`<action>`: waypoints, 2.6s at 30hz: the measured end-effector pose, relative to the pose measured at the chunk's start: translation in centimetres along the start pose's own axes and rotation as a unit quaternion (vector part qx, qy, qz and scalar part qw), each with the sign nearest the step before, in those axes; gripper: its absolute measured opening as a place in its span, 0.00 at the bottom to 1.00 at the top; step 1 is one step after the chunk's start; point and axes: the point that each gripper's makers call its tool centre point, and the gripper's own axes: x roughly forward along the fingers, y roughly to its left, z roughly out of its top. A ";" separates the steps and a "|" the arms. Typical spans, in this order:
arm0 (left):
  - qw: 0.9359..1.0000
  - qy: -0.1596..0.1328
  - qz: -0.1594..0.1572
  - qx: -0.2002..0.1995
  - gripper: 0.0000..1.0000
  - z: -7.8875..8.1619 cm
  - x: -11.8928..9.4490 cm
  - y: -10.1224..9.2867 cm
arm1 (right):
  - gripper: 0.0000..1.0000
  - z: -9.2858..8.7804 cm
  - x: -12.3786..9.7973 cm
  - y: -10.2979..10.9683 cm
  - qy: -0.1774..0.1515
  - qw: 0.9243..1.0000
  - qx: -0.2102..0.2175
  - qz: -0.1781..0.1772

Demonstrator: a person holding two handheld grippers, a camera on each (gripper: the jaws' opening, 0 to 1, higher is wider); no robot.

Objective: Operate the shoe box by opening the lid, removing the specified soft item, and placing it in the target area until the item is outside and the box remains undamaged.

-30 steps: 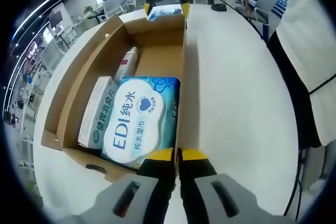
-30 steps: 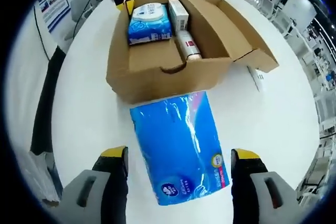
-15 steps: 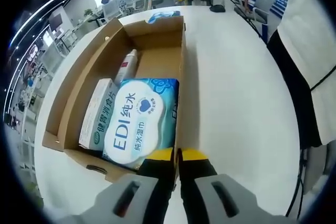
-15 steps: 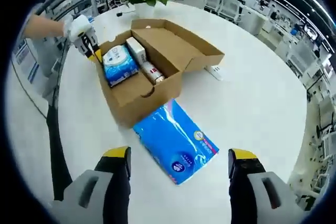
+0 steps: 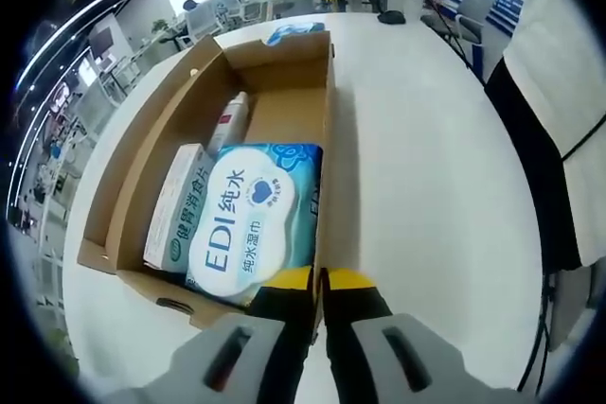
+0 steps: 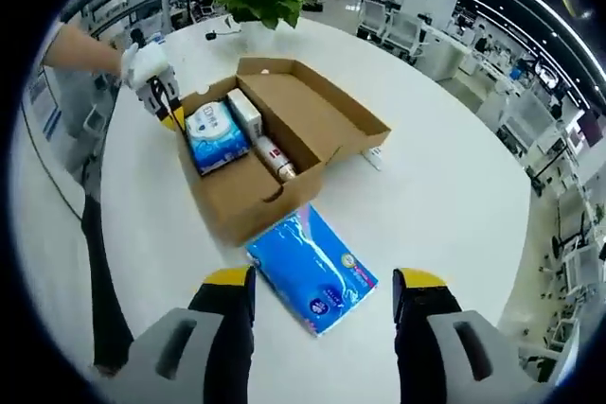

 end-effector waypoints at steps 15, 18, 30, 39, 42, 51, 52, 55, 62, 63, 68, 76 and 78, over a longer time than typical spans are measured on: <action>1.000 -0.004 0.000 0.003 0.02 -0.2 -0.1 -0.1 | 0.39 2.2 -1.3 -0.7 -0.016 0.992 -0.053 -0.110; 1.000 -0.010 -0.004 -0.001 0.02 -0.1 -0.2 -0.1 | 0.38 2.1 -2.0 -0.9 -0.012 0.992 -0.042 -0.121; 1.000 -0.020 0.017 -0.002 0.03 0.2 -0.3 -0.1 | 0.32 3.8 -5.3 -1.2 -0.030 0.979 -0.075 -0.189; 1.000 -0.021 0.017 -0.002 0.03 0.1 -0.2 0.0 | 0.42 6.7 -5.1 0.5 -0.048 0.979 -0.115 -0.161; 1.000 -0.022 0.016 -0.003 0.03 0.1 -0.2 0.0 | 0.41 7.5 -5.0 1.0 -0.047 0.980 -0.129 -0.143; 0.999 -0.030 0.019 -0.009 0.04 0.2 -0.2 0.1 | 0.40 12.6 -5.1 4.3 -0.065 0.980 -0.176 -0.069; 0.999 -0.031 0.019 -0.011 0.04 0.3 -0.2 0.1 | 0.40 12.7 -4.9 4.6 -0.066 0.981 -0.172 -0.062; 0.999 -0.032 0.018 -0.010 0.04 0.3 -0.2 0.0 | 0.41 12.7 -4.0 4.3 -0.061 0.987 -0.131 -0.067; 0.999 -0.032 0.018 -0.009 0.03 0.3 -0.2 0.1 | 0.48 13.2 -2.7 4.7 -0.067 0.987 -0.128 -0.067; 0.999 -0.032 0.018 -0.009 0.03 0.3 -0.2 0.1 | 0.48 13.2 -2.5 4.7 -0.066 0.987 -0.130 -0.067; 0.999 -0.031 0.017 -0.003 0.03 0.3 -0.3 0.0 | 0.42 13.4 -1.4 5.0 -0.059 0.987 -0.139 -0.063; 0.999 -0.032 0.017 -0.002 0.03 0.3 -0.2 0.0 | 0.38 13.1 1.2 3.2 -0.024 0.982 -0.166 -0.090; 0.999 -0.032 0.018 -0.002 0.03 0.3 -0.2 0.0 | 0.32 13.1 1.8 3.3 -0.024 0.983 -0.164 -0.085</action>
